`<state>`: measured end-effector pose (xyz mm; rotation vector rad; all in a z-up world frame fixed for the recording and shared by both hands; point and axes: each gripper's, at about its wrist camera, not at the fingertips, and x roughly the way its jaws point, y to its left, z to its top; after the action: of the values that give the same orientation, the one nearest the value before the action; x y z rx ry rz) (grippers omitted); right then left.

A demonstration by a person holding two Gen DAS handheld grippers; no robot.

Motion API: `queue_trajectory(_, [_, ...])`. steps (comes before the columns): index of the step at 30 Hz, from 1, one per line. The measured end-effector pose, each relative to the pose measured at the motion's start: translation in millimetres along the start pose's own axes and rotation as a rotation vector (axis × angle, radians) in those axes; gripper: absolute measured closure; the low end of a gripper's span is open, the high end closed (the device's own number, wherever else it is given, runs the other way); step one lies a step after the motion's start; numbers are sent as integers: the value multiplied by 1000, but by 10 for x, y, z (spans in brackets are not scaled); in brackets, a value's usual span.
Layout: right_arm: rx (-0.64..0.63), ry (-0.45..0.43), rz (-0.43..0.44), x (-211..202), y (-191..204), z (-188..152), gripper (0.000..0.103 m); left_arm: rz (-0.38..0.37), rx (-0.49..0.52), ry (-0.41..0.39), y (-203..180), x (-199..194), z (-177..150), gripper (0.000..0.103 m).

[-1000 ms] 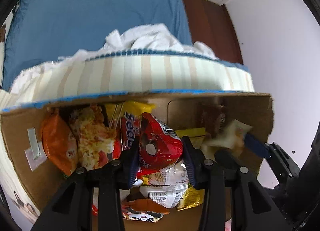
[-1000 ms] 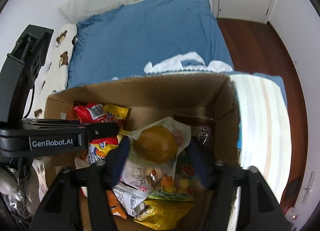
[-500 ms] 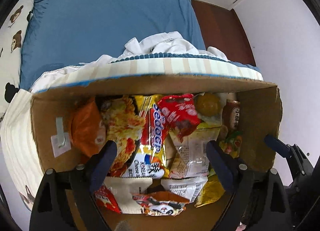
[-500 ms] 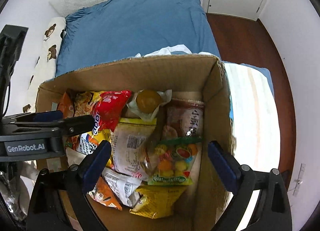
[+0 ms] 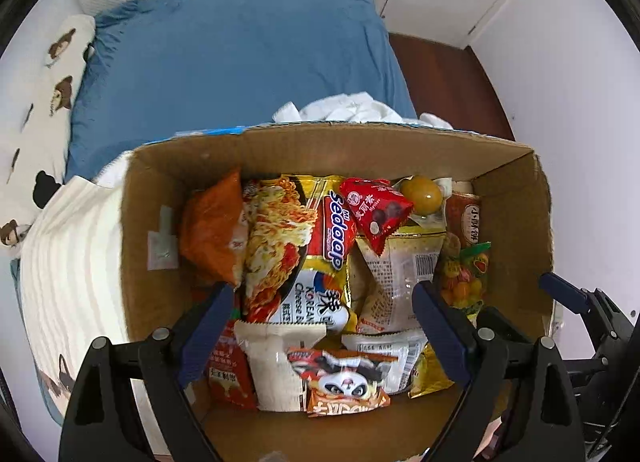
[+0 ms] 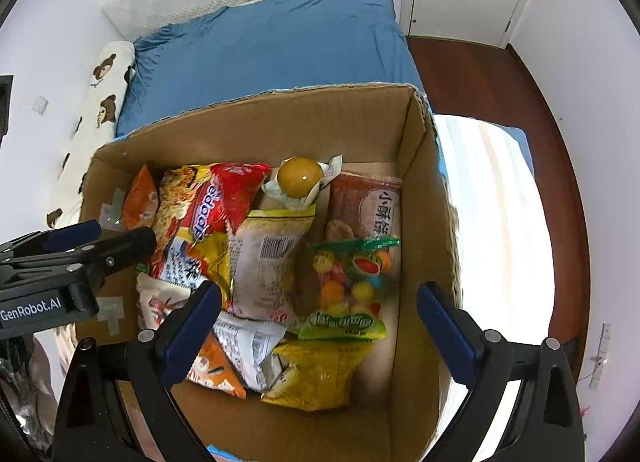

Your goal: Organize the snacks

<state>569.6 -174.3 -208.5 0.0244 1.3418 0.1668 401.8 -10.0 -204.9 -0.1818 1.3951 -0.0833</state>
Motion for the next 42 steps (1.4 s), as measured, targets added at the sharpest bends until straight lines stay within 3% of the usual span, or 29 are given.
queue_trajectory(13, [-9,-197,-9,-765,155,-686,3,63,54,-242,-134,-769,-772,12])
queue_trajectory(24, [-26,-355,-1,-1623,306,-1498,3,30,36,-397,-124,-1548,-1674,12])
queue_trajectory(31, [-53,-457,-11,-2149,429,-2125,2,19,35,-486,-107,-2030,-2254,12])
queue_trajectory(42, [-83,-537,-34,-2637,603,-2877,1,59,47,-586,-75,-2490,-2968,12])
